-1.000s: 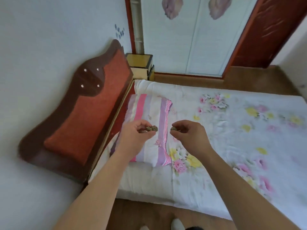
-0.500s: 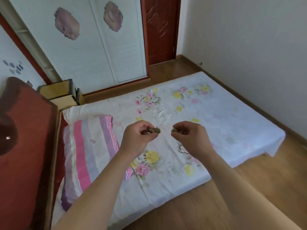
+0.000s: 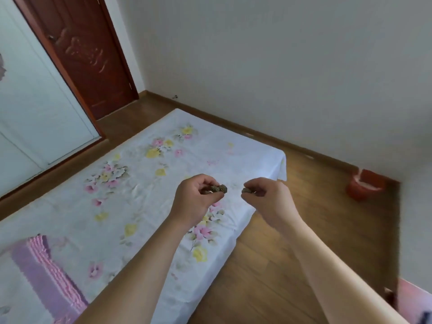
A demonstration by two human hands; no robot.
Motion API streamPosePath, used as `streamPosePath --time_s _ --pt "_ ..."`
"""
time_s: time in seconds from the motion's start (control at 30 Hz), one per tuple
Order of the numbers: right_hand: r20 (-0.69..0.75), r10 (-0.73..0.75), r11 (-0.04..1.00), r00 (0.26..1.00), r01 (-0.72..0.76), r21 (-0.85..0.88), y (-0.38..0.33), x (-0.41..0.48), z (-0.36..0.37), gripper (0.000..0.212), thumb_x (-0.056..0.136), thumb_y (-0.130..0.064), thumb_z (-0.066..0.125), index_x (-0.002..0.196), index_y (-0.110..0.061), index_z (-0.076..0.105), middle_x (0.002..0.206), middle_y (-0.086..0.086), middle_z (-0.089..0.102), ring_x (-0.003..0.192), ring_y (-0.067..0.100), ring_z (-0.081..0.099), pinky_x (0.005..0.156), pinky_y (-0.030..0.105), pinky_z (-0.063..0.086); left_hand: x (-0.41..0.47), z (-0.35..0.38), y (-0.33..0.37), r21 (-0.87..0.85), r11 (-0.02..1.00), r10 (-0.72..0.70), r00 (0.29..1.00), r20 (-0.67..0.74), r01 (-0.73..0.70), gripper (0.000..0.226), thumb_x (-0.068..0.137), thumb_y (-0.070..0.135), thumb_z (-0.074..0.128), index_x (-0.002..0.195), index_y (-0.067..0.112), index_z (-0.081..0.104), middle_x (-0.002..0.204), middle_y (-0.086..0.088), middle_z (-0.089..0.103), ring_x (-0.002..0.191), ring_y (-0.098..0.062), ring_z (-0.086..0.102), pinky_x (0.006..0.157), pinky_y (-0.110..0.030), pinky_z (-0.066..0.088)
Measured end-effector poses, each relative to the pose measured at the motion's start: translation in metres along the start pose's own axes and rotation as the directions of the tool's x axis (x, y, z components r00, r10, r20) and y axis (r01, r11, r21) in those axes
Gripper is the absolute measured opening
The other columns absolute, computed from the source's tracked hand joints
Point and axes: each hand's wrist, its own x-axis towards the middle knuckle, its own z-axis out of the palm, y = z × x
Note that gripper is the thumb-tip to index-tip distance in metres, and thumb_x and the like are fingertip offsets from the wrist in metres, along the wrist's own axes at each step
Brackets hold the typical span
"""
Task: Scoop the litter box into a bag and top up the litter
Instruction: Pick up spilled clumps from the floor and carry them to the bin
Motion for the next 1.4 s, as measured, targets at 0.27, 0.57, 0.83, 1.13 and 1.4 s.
streamPosePath --time_s 0.27,0.57,0.83,1.13,1.4 --pt "-0.32 0.134 0.988 0.938 -0.153 -0.034 0.028 0.013 -0.041 0.014 0.079 -0.017 0.078 0.088 -0.028 0.073 0.076 -0.016 0.069 0.069 -0.007 0.061 0.061 0.006 0.043 0.075 0.063 0.012 0.017 0.99 0.127 0.946 0.299 -0.138 0.016 0.075 0.007 0.083 0.085 0.014 0.072 0.078 0.004 0.072 0.071 -0.008 0.067 0.062 -0.024 0.057" --pt "-0.541 0.212 0.965 0.814 -0.262 -0.016 0.064 0.023 -0.085 0.01 0.078 -0.016 0.079 0.086 -0.022 0.076 0.076 -0.013 0.071 0.07 -0.002 0.063 0.063 0.007 0.047 0.128 0.151 0.027 -0.025 0.981 0.175 0.824 0.538 -0.192 0.022 0.072 0.002 0.084 0.08 0.018 0.071 0.08 -0.003 0.073 0.075 -0.016 0.068 0.076 -0.033 0.059" --pt "-0.61 0.246 0.958 0.753 -0.285 0.035 0.124 0.063 -0.165 0.01 0.08 -0.017 0.079 0.089 -0.021 0.076 0.077 -0.013 0.072 0.069 -0.002 0.065 0.061 0.008 0.048 0.171 0.265 0.053 -0.049 0.975 0.199 0.762 0.616 -0.215 0.019 0.074 0.003 0.083 0.086 0.014 0.072 0.081 -0.002 0.072 0.073 -0.012 0.067 0.074 -0.03 0.058" --pt "-0.61 0.256 0.954 0.75 -0.298 0.034 0.174 0.134 -0.269 0.012 0.082 -0.02 0.079 0.094 -0.022 0.076 0.08 -0.015 0.07 0.073 -0.005 0.065 0.062 0.005 0.047 0.238 0.38 0.093 -0.032 0.968 0.213 0.755 0.62 -0.248 0.019 0.074 0.008 0.085 0.086 0.015 0.073 0.081 0.0 0.072 0.073 -0.013 0.067 0.068 -0.023 0.057" --pt "-0.634 0.289 0.935 0.718 -0.353 0.026 0.217 0.219 -0.337 0.017 0.084 -0.019 0.077 0.101 -0.019 0.077 0.085 -0.012 0.071 0.07 -0.006 0.064 0.06 0.001 0.043 0.324 0.476 0.115 -0.072 0.969 0.222 0.705 0.673 -0.235 0.02 0.073 0.003 0.084 0.083 0.015 0.071 0.081 -0.006 0.072 0.069 -0.012 0.061 0.068 -0.028 0.053"
